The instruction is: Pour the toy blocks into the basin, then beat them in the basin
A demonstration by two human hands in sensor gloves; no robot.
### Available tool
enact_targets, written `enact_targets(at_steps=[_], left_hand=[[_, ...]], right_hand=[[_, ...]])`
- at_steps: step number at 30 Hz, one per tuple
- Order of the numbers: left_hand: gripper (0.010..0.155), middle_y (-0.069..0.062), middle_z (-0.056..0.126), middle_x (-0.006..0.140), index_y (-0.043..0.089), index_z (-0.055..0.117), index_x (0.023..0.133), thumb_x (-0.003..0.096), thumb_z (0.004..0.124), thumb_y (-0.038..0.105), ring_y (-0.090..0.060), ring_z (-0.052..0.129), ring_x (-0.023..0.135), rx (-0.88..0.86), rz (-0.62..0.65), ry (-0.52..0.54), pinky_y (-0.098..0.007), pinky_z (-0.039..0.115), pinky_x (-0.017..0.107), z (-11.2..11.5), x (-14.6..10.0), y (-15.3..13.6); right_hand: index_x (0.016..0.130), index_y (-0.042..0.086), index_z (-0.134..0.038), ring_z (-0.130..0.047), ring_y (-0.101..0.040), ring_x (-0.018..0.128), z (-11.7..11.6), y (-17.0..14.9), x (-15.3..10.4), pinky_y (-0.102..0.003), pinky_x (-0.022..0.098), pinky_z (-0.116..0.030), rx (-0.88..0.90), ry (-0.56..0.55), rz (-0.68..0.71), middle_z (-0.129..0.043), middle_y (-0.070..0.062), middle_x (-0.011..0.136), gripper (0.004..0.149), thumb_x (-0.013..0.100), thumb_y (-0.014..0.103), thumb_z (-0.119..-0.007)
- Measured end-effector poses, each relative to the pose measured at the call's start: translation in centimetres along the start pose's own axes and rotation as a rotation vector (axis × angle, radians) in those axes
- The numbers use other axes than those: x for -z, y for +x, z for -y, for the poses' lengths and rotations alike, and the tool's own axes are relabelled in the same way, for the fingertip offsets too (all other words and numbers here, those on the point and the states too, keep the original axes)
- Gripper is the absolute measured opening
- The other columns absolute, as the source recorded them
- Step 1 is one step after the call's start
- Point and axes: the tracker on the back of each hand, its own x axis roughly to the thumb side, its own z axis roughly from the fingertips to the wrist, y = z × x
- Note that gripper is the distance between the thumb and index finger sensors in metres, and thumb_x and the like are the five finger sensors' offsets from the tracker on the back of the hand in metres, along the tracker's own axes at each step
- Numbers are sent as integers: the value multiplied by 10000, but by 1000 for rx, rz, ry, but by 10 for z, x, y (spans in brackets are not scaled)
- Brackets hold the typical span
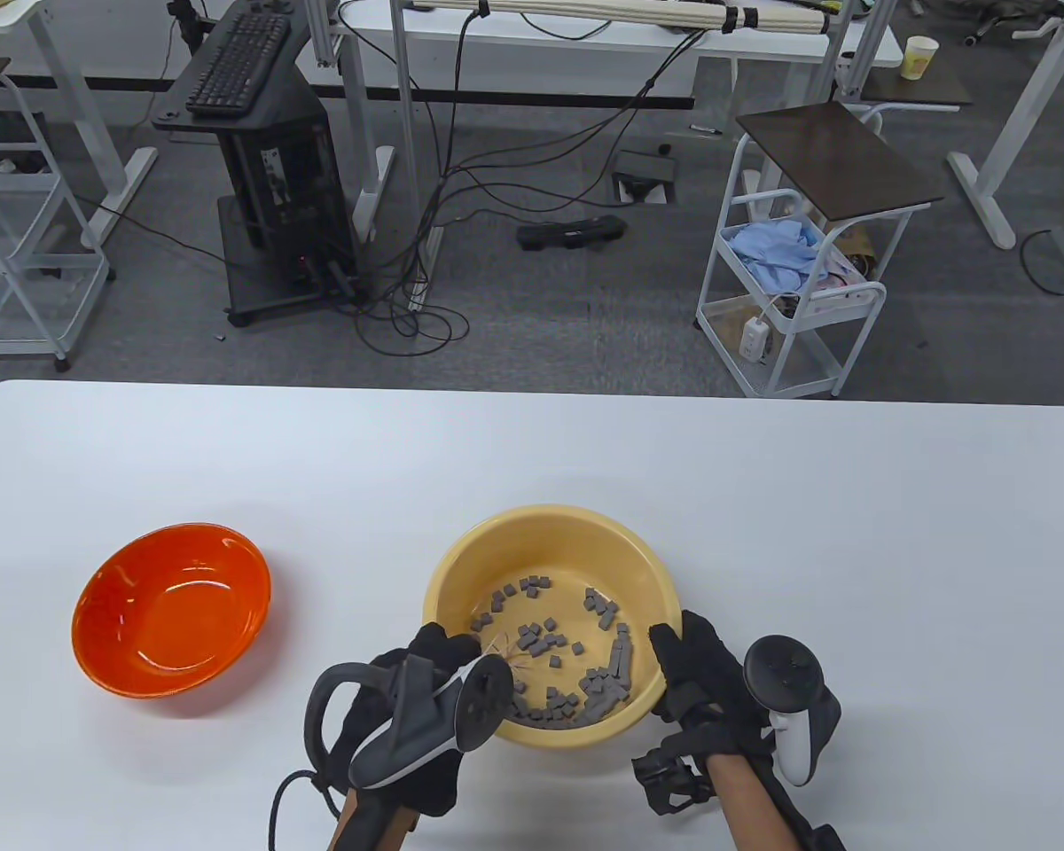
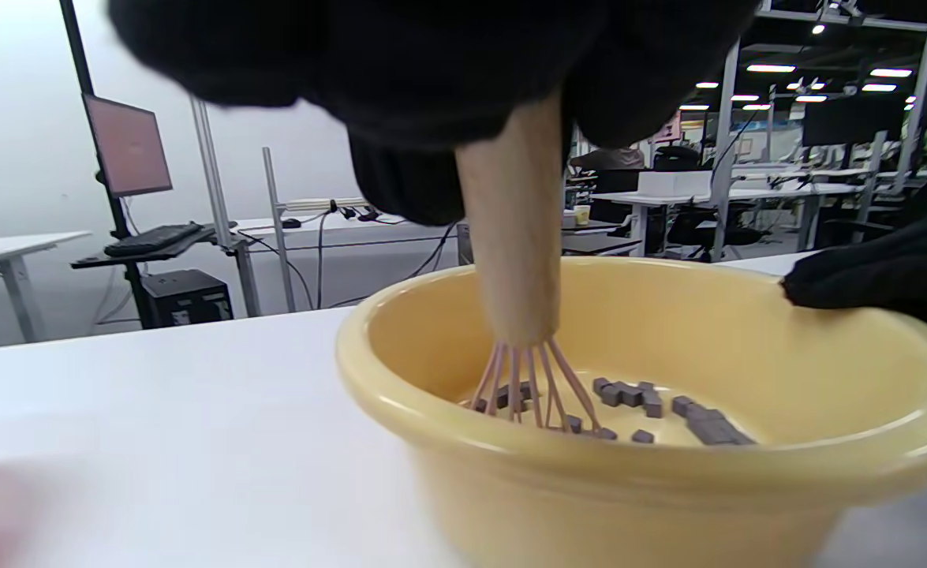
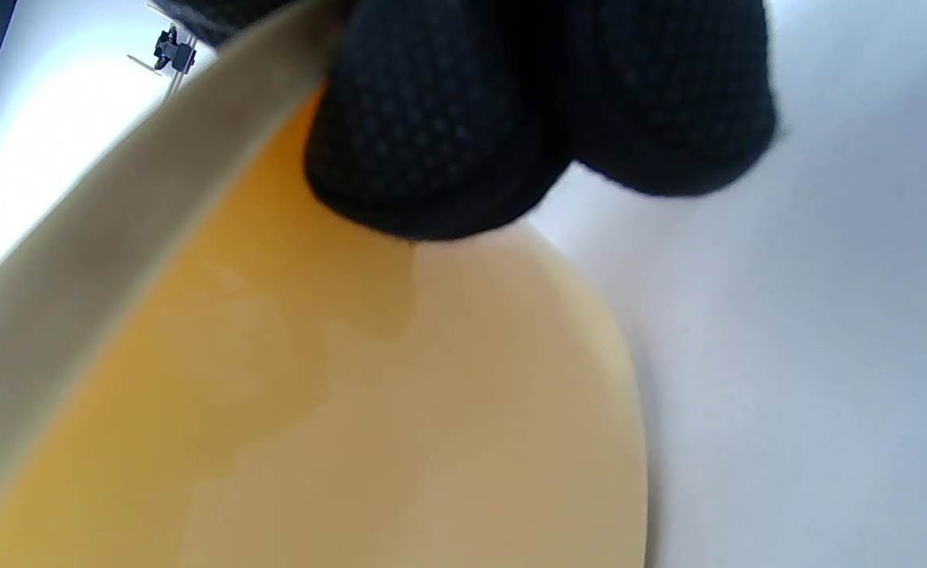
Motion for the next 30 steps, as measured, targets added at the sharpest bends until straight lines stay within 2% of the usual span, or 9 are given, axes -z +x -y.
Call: enact_targets(at_steps=[8,10,14,16,19,25,30], left_hand=[[422,-193,951,854,155,885,912,668,716,455,-21,996,315,-246,118,-17,-312,912,325,10,8,2],[437,-210,897,930,134,833,977,670,720,424,-56,1029,424,-317,171,-52,-338,919,391,17,13,5],[489,-299,719,1086,89,695,1098,676,722,334,-181,1014,676,-449,317,-190,-441,884,550,35,24,19],[485,-322,668,1118,79,670,1111,672,725,277,-215,995,748,-430,331,-193,-473,866,597,39,26,25],[473,-322,650,1128,82,654,1114,672,709,240,-210,994,760,-321,290,-156,-475,861,619,45,28,32],[461,-287,693,1115,102,663,1108,673,705,249,-178,1026,728,-146,189,-44,-442,887,607,52,30,37],[460,-265,747,1093,126,681,1101,668,726,276,-125,1061,619,-40,94,8,-399,928,544,55,31,33]], right_hand=[[1043,-67,-532,-968,-171,284,0,0,0,-353,288,-875,2,3,0,-823,-253,698,573,689,342,-720],[1044,-66,-531,-968,-169,284,0,0,0,-353,288,-875,2,2,-1,-822,-254,698,574,688,343,-720],[1045,-65,-530,-967,-171,289,0,0,0,-353,291,-874,5,5,-2,-821,-256,701,573,689,343,-718],[1045,-64,-528,-966,-170,290,0,0,0,-353,292,-873,5,6,-1,-819,-254,703,574,689,346,-716],[1046,-64,-526,-965,-170,291,0,0,0,-354,294,-873,7,10,0,-818,-254,706,574,691,346,-714],[1047,-64,-523,-966,-172,292,0,0,0,-355,294,-873,8,13,4,-817,-255,707,577,690,348,-713],[1048,-64,-522,-966,-174,292,0,0,0,-357,295,-872,8,15,5,-816,-256,708,578,691,349,-711]])
